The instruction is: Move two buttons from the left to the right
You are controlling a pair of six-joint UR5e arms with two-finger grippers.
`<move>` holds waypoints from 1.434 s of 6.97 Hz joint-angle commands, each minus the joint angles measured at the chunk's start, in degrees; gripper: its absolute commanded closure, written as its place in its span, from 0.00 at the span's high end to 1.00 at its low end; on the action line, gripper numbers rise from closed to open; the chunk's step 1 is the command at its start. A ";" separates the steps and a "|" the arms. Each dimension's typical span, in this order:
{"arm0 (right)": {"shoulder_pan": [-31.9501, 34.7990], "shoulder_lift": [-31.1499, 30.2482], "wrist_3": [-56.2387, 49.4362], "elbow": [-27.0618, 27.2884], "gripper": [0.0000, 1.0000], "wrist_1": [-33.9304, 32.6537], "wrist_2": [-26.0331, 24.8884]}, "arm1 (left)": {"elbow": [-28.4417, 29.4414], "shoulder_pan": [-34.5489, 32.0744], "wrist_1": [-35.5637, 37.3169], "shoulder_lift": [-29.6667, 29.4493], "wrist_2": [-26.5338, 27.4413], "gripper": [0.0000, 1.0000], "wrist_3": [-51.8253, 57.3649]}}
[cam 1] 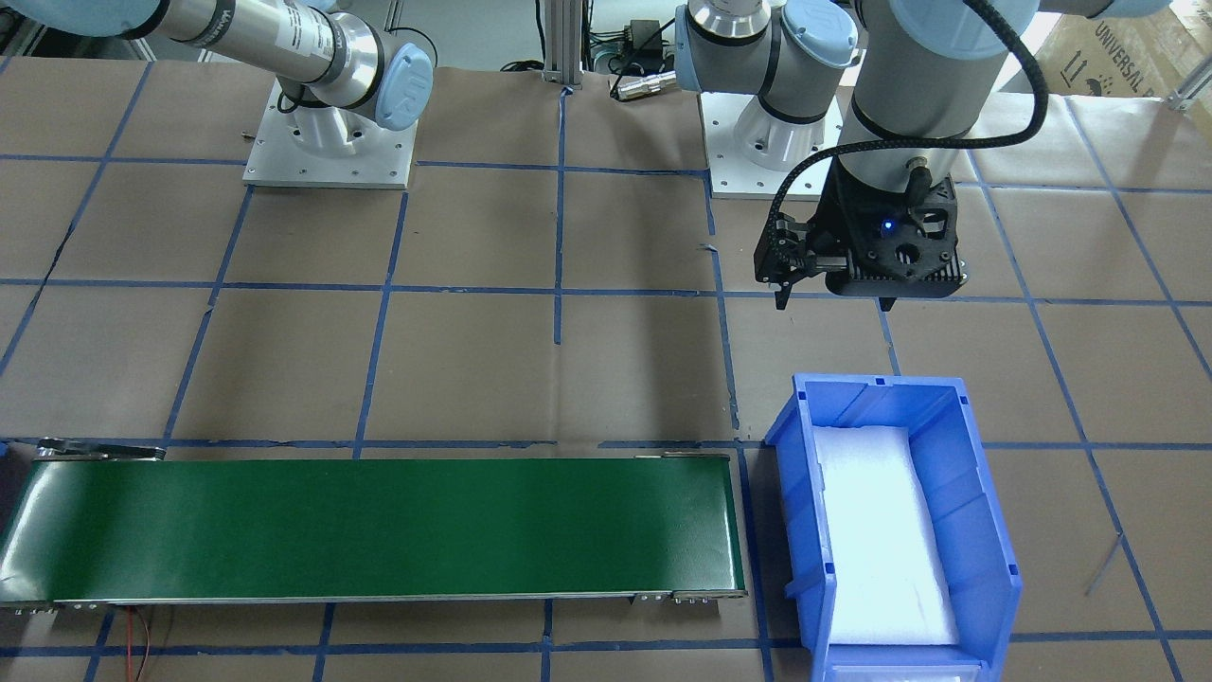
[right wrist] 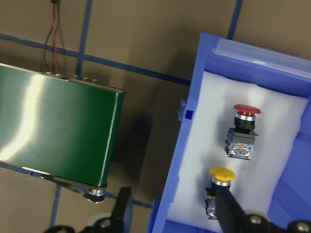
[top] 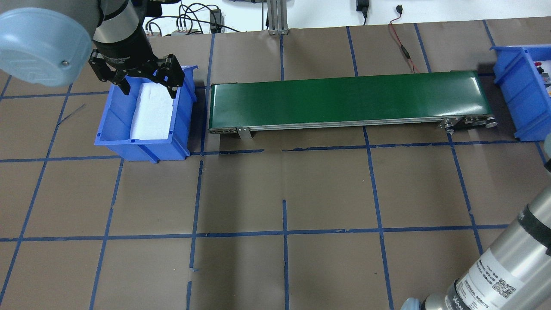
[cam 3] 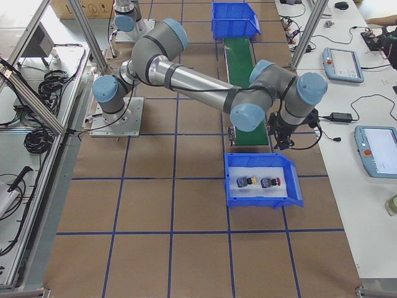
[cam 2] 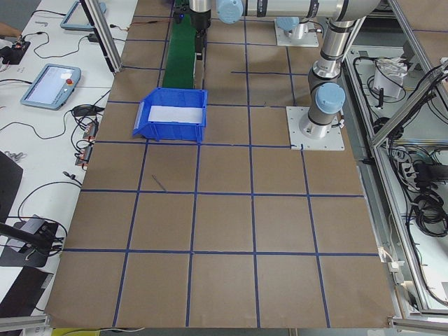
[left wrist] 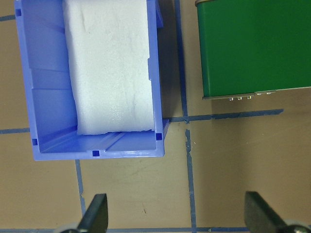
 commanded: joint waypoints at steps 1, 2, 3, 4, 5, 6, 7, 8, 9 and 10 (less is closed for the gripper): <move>7.66 -5.05 5.37 0.40 0.98 4.66 -0.13 | 0.00 -0.09 0.00 -0.01 0.06 1.00 0.00; 12.39 -7.24 11.94 0.58 0.99 5.89 -0.30 | 0.00 -0.09 0.00 -0.01 -0.03 1.00 0.00; 17.05 -8.75 19.05 1.02 0.99 7.47 -0.82 | 0.00 -0.09 0.00 -0.10 -0.03 1.00 0.00; 20.49 -11.63 25.12 2.94 0.98 9.58 -0.31 | 0.00 -0.09 0.00 -0.01 -0.03 1.00 0.00; 21.31 -15.84 27.27 7.83 0.99 10.12 1.18 | 0.00 0.00 0.00 -0.01 -0.03 1.00 0.00; 21.41 -22.84 27.64 16.66 1.00 9.69 4.15 | 0.00 0.00 0.00 -0.10 -0.03 1.00 0.00; 21.41 -31.44 27.56 28.85 1.00 7.08 3.57 | 0.00 0.00 0.00 -0.10 -0.03 1.00 0.00; 21.32 -37.96 27.21 37.32 1.00 1.74 4.00 | 0.00 -0.09 -0.09 -0.01 0.06 1.00 0.09; 21.32 -42.47 27.47 42.45 1.00 2.04 4.09 | 0.00 0.00 0.00 -0.10 0.06 1.00 0.09; 21.41 -46.77 27.56 45.55 1.00 1.08 3.14 | 0.00 -0.09 0.00 -0.10 -0.03 1.00 0.09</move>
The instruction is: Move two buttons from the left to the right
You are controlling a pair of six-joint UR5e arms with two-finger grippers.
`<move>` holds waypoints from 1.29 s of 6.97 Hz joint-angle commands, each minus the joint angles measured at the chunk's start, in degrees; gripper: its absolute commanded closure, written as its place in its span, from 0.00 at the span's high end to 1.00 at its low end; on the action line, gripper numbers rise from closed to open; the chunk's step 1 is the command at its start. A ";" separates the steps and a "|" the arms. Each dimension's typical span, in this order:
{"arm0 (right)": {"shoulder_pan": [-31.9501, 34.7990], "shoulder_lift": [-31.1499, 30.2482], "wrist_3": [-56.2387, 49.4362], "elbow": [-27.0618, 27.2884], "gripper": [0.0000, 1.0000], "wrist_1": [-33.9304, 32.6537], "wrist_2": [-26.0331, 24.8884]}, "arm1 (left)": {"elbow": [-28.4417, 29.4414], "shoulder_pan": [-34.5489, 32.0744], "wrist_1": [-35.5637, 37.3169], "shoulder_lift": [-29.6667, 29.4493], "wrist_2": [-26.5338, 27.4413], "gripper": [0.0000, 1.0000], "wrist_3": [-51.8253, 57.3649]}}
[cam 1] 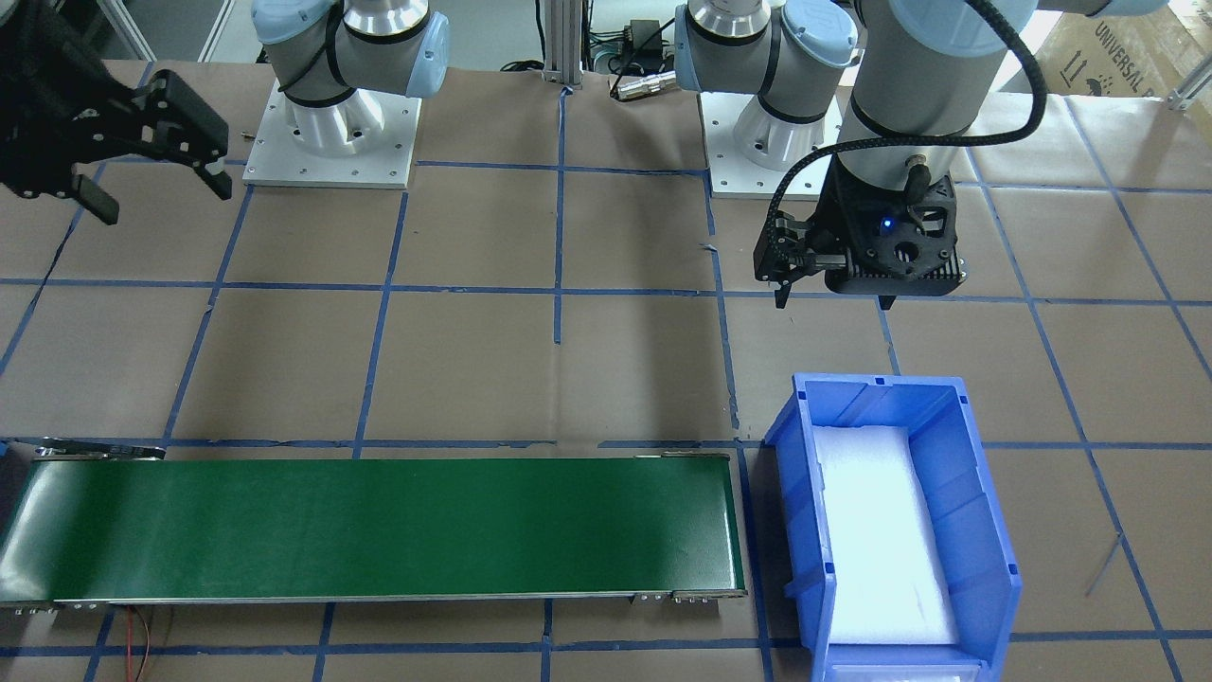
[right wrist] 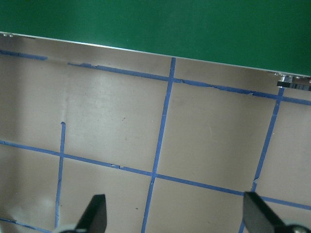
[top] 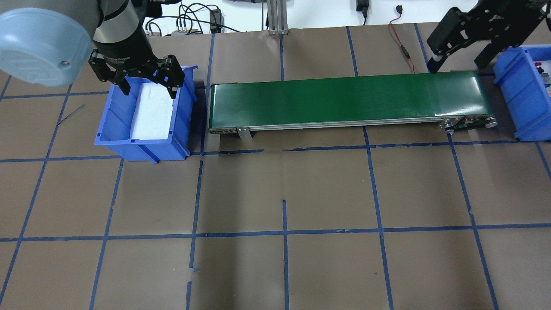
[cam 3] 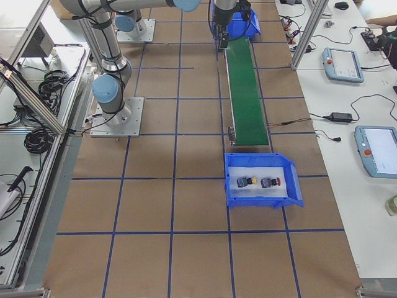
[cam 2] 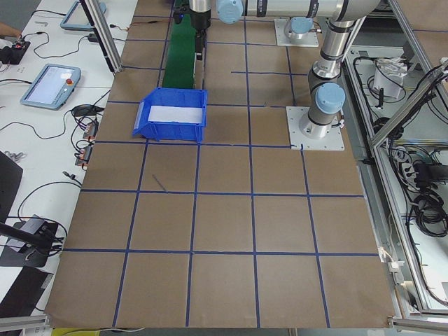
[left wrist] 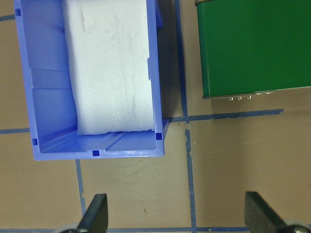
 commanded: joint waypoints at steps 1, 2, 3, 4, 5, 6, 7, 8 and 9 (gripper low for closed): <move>0.15 -7.77 0.99 6.24 1.00 -3.70 -1.75 | 0.00 -0.14 0.02 -0.11 -0.06 1.00 0.01; 1.10 -8.31 4.05 6.60 1.00 -3.90 -3.59 | 0.00 0.03 0.02 -0.11 -0.06 1.00 0.01; 6.16 -8.23 10.08 8.69 0.99 -6.07 -5.53 | -0.09 -0.05 -0.07 0.06 0.03 1.00 0.01; 10.13 -7.71 18.93 11.76 1.00 -13.32 -7.37 | -0.61 -0.49 -0.16 0.33 0.12 1.00 -0.08; 10.77 -6.83 19.80 11.88 1.00 -16.61 -7.74 | -1.92 -0.75 -0.68 1.81 0.12 1.00 0.01; 10.78 -5.95 19.46 10.40 1.00 -16.64 -7.74 | -3.50 -0.84 -0.77 3.56 -0.06 1.00 -0.25; 10.78 -4.38 17.37 8.30 1.00 -15.86 -8.18 | -4.91 -0.93 -0.69 5.41 -0.06 1.00 -0.17; 10.69 -4.01 14.65 7.67 1.00 -16.11 -9.57 | -5.71 -0.84 -0.69 7.08 -0.06 1.00 0.10; 10.52 -2.88 15.15 7.05 1.00 -18.81 -9.15 | -5.71 -0.41 -0.60 6.92 -0.06 1.00 0.10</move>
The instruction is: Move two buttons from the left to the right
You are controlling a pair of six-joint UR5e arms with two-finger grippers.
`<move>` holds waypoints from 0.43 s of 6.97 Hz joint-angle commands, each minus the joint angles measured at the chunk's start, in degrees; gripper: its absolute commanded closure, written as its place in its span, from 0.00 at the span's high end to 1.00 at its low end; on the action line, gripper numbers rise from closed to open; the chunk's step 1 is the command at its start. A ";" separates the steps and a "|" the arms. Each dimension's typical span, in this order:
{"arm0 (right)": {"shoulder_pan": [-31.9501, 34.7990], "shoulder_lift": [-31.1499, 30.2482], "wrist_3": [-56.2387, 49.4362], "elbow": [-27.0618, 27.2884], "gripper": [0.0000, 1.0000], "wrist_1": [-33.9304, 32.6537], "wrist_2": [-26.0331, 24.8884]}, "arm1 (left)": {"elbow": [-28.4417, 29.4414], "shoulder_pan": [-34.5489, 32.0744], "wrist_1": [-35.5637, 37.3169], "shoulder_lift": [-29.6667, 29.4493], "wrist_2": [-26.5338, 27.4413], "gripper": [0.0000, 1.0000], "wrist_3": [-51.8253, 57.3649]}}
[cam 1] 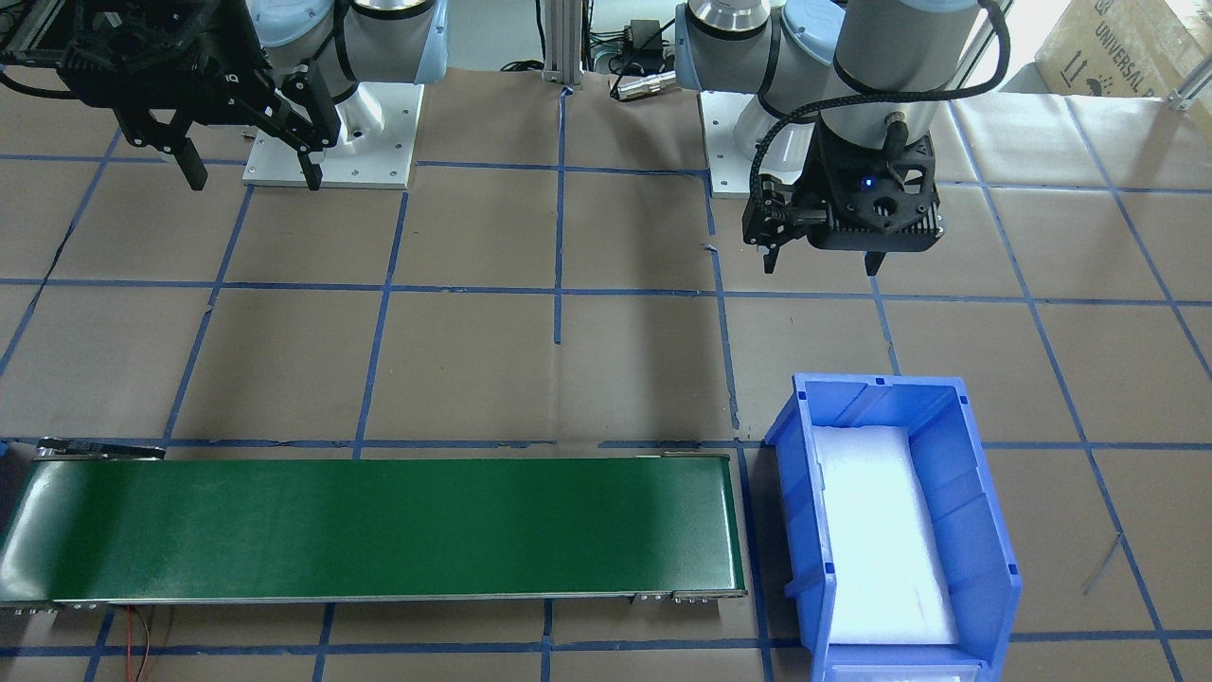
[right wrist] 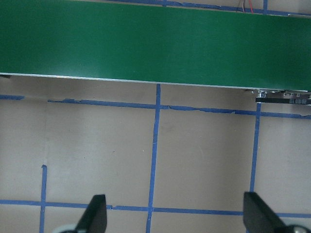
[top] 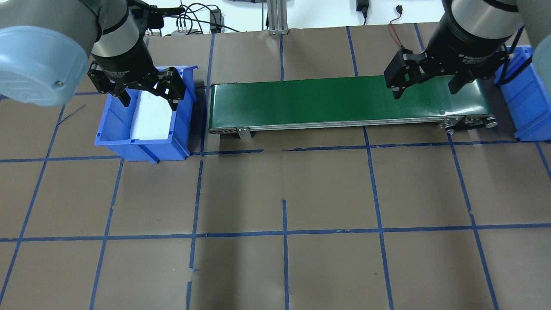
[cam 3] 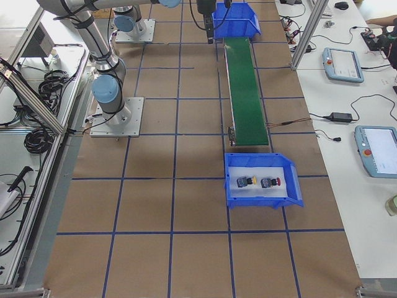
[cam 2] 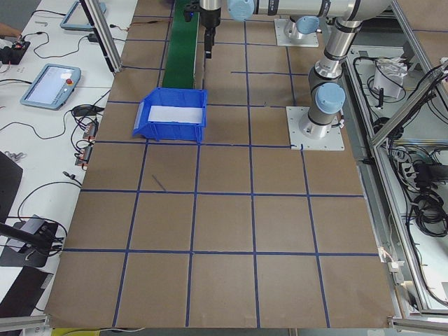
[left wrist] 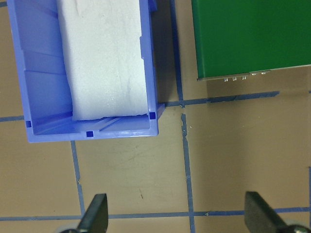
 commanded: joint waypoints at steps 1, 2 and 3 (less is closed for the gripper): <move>-0.14 2.99 -0.50 -3.32 1.00 -0.47 -0.78 | -0.22 1.12 0.25 0.43 -0.01 1.00 0.35; -0.14 6.40 -0.50 -7.87 1.00 3.38 -0.87 | 0.13 1.83 0.60 -0.09 0.51 1.00 2.27; -0.14 9.39 -0.33 -9.66 1.00 4.11 -1.14 | -0.48 3.66 0.69 -0.62 0.43 1.00 2.63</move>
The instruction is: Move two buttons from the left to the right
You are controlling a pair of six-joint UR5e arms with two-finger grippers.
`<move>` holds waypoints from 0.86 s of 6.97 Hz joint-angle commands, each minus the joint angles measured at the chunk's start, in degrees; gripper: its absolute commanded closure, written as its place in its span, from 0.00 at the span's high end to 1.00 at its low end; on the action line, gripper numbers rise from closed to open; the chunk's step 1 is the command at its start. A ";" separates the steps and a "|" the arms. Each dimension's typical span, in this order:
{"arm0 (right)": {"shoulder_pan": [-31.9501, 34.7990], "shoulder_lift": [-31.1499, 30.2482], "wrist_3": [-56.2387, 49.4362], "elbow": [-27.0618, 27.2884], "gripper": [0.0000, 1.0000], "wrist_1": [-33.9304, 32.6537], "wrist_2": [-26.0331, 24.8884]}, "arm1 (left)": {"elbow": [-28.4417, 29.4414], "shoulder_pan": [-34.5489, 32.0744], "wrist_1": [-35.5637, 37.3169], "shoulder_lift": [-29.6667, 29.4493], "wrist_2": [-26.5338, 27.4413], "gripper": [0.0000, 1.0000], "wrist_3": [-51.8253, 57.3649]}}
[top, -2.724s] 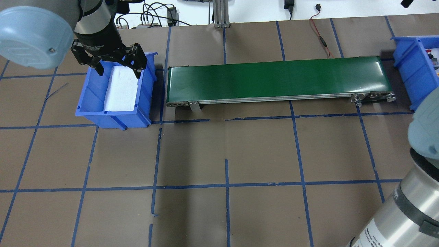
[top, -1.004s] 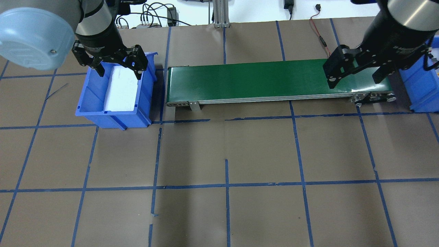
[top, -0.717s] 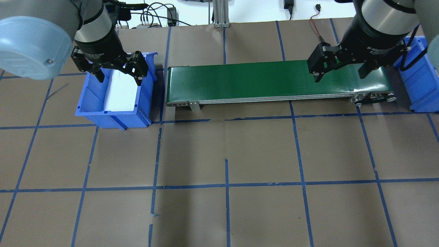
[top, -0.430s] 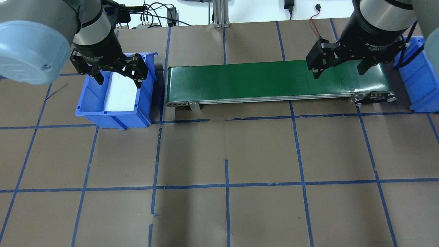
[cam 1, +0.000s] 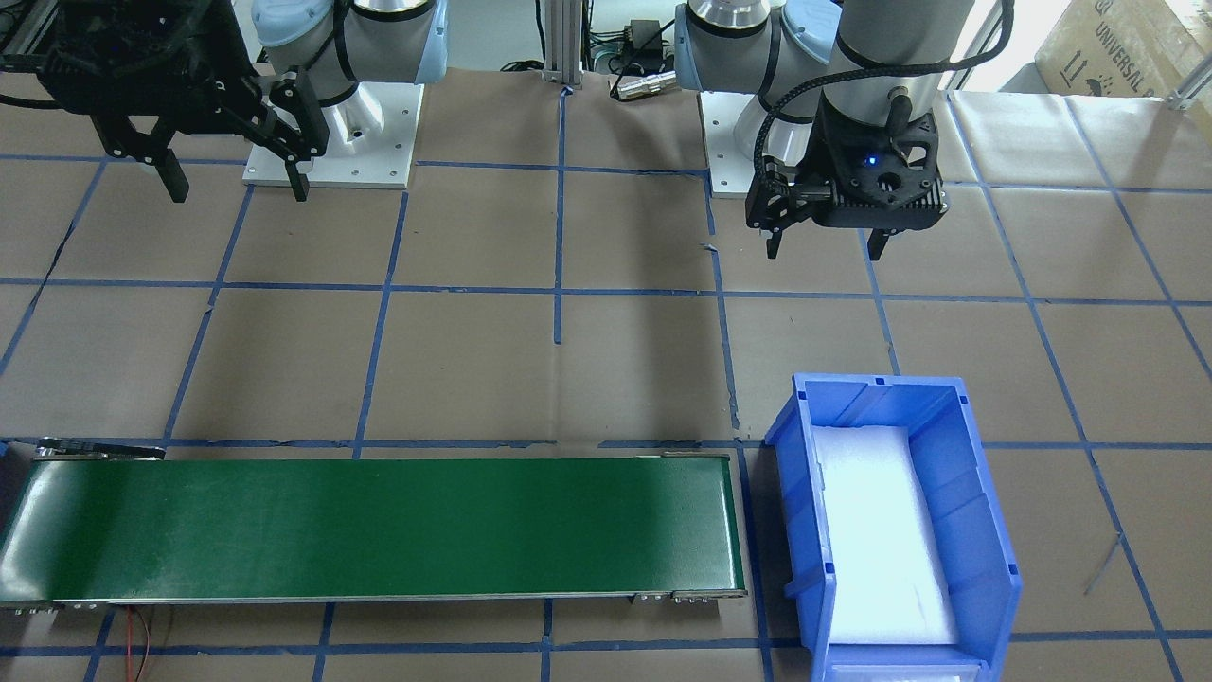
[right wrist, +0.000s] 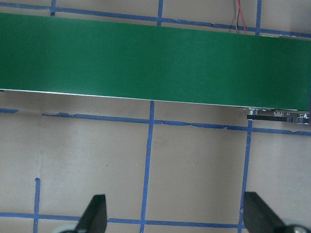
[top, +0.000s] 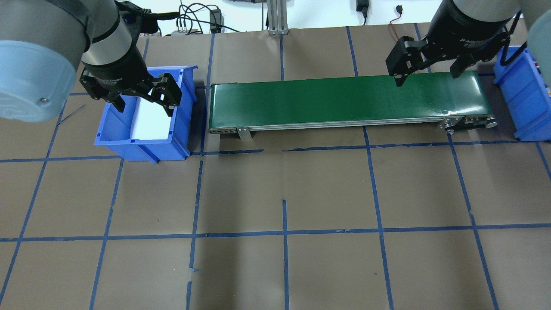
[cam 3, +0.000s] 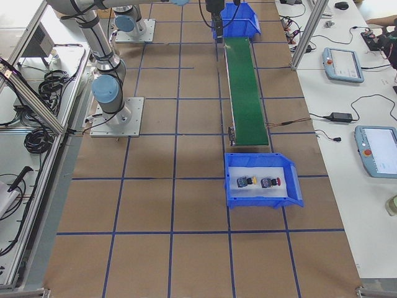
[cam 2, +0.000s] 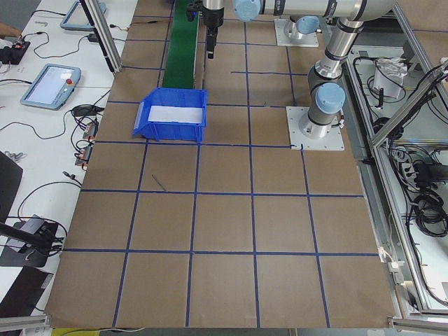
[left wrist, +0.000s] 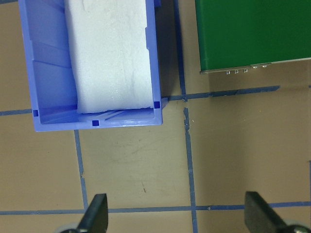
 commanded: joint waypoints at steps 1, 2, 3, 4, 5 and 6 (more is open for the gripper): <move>-0.01 3.76 0.13 -2.30 1.00 1.70 -0.11 | 0.56 2.02 0.20 -0.56 0.62 1.00 0.10; -0.01 3.59 -0.74 -2.20 1.00 2.92 0.41 | 0.65 2.03 0.11 -0.73 0.63 1.00 0.18; -0.01 3.67 -0.83 -2.29 1.00 4.06 0.51 | 0.83 2.03 0.20 -1.08 -0.16 1.00 0.10; -0.01 3.59 -0.57 -2.29 1.00 5.29 0.33 | 0.74 2.03 0.20 -1.09 -0.25 1.00 0.10; -0.01 3.50 -0.05 -2.38 1.00 6.00 0.42 | 0.13 1.85 0.29 -1.35 0.01 1.00 0.18; -0.01 3.41 -0.04 -2.38 1.00 6.96 0.51 | 0.21 1.85 0.29 -1.35 0.01 1.00 0.18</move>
